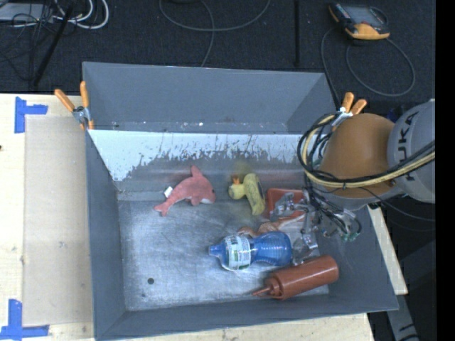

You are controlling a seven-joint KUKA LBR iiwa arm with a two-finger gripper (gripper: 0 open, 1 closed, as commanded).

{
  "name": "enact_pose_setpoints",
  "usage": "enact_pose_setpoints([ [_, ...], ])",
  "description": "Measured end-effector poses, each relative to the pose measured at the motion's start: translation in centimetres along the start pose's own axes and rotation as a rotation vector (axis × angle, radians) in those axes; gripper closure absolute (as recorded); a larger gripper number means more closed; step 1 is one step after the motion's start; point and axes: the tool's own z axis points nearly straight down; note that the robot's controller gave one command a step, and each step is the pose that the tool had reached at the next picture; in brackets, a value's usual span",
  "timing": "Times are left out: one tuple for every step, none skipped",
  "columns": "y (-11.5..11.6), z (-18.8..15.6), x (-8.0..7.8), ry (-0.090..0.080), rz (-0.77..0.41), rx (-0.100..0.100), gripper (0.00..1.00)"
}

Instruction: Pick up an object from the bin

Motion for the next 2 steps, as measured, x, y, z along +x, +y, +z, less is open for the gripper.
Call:
enact_pose_setpoints([
  [0.7,4.18,-0.83,-0.001,0.042,0.001,0.0],
  [1.08,3.95,-0.29,-0.014,0.01,0.004,1.0],
])
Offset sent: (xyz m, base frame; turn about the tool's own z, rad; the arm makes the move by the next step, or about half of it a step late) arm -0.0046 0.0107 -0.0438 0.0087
